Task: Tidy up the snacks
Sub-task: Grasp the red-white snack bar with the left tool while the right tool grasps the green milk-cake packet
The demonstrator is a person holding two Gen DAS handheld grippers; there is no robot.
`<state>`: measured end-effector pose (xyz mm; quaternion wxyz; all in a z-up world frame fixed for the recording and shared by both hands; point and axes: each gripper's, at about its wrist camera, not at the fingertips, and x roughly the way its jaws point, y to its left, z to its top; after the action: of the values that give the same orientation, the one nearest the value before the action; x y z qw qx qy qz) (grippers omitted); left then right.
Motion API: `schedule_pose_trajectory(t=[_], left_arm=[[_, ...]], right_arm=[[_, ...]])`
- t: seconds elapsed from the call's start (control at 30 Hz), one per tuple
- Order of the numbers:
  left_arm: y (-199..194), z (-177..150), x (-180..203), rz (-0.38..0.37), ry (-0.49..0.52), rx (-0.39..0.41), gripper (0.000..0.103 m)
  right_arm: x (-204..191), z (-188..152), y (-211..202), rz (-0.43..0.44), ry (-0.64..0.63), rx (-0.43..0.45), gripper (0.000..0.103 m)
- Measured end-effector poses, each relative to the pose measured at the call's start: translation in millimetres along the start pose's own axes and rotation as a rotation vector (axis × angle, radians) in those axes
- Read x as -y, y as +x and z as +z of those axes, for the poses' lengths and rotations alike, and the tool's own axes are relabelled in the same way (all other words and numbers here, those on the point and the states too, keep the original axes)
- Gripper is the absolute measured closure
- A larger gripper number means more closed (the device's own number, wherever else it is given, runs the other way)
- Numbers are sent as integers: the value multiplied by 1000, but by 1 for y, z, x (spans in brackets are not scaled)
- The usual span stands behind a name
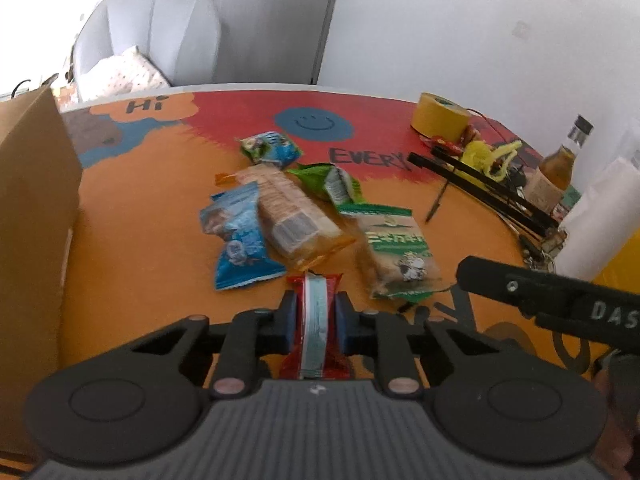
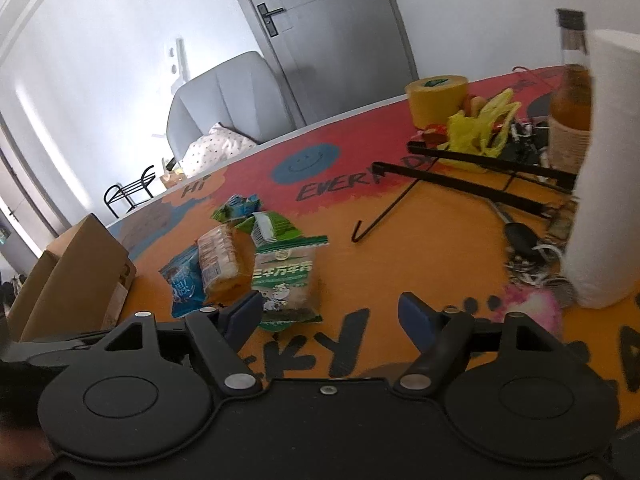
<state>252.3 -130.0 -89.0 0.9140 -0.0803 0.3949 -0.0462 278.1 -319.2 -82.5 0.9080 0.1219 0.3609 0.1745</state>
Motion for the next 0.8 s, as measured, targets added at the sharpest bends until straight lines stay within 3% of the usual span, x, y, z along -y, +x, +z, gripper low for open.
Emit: schedule_pose_trajectory(t=[0.5,0.6,0.67,0.8], left_arm=[[-9,2,-26,26,-37,13,84],[-8,1,-29,27,-43,11,84],[-7,0,-30,27,-44,10,84],[-7,-1,-27,24,-31,9,83]], right_arm=[[-37,5,43,-30,-117,-46,29],[-43,1,43,-80,-179,-42,41],[-44,1,41,-101,-192,-43,56],[-41,-1,32,-118,-182,-58,57]])
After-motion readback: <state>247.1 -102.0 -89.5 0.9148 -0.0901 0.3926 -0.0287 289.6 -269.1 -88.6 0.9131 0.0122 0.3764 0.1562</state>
